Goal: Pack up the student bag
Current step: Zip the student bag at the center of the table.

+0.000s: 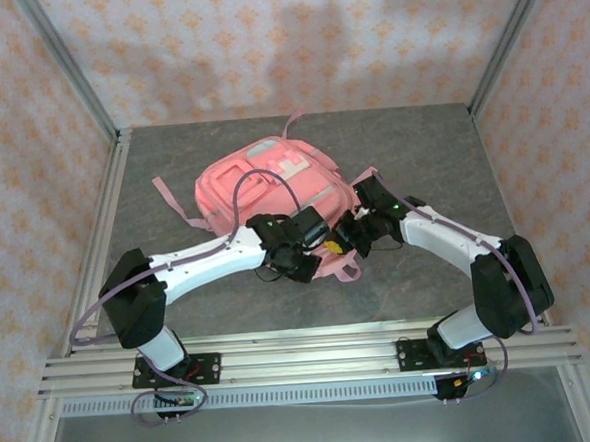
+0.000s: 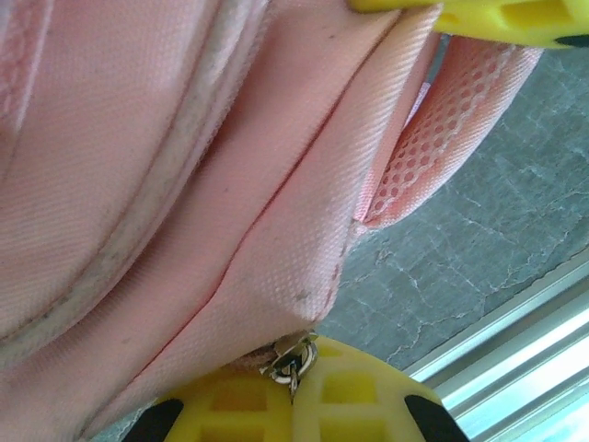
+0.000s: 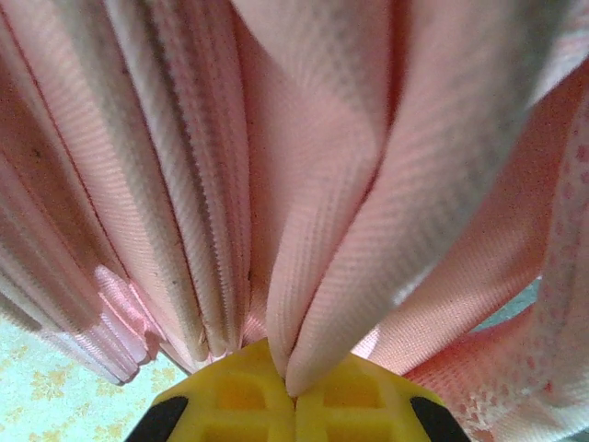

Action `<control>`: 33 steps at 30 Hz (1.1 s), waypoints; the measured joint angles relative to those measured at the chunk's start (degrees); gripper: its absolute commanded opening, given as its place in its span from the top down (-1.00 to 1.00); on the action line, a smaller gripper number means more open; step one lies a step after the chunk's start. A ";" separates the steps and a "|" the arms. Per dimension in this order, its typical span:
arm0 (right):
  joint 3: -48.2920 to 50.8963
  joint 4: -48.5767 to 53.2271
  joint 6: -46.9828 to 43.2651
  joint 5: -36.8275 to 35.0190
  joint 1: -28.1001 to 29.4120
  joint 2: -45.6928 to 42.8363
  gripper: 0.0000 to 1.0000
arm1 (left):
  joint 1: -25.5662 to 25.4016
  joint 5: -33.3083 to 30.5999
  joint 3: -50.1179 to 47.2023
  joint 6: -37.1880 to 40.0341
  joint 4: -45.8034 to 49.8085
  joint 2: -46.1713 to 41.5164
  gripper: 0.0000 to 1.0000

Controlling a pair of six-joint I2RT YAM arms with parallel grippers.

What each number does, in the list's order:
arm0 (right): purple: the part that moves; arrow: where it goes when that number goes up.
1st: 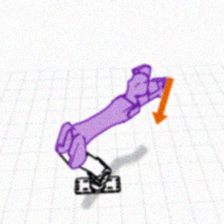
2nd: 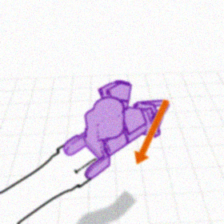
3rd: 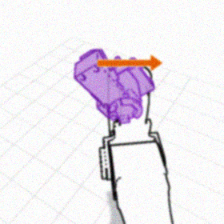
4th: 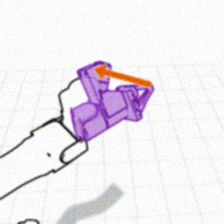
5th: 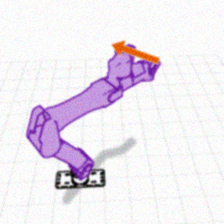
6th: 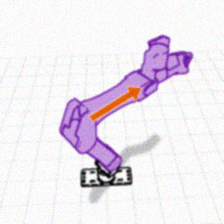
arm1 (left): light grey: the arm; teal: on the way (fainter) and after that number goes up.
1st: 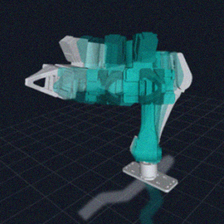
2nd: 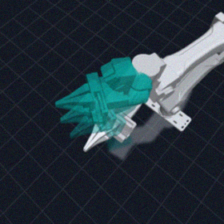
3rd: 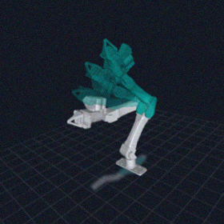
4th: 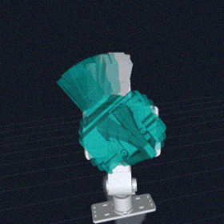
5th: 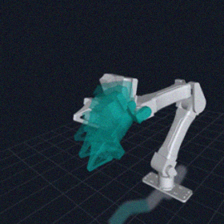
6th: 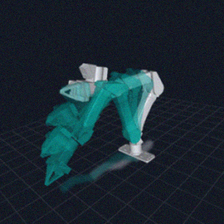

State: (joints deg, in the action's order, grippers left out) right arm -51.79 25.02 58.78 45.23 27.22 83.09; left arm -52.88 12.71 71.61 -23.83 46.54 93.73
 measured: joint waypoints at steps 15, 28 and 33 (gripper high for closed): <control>0.48 0.48 -0.37 0.70 -1.36 -1.68 1.00 | 2.43 -2.71 -9.99 -0.74 -3.82 -8.66 1.00; 0.74 2.10 -1.51 0.46 -4.24 -2.58 1.00 | 6.56 -3.39 -14.91 -0.55 -3.74 -10.14 1.00; 0.81 2.47 -1.86 -0.02 -4.46 -2.64 1.00 | 10.01 -3.21 -16.68 -0.50 -3.74 -10.88 1.00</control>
State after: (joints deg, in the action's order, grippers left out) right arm -50.98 27.49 56.93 45.21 22.76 80.44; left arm -42.87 9.50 54.94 -24.34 42.81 82.85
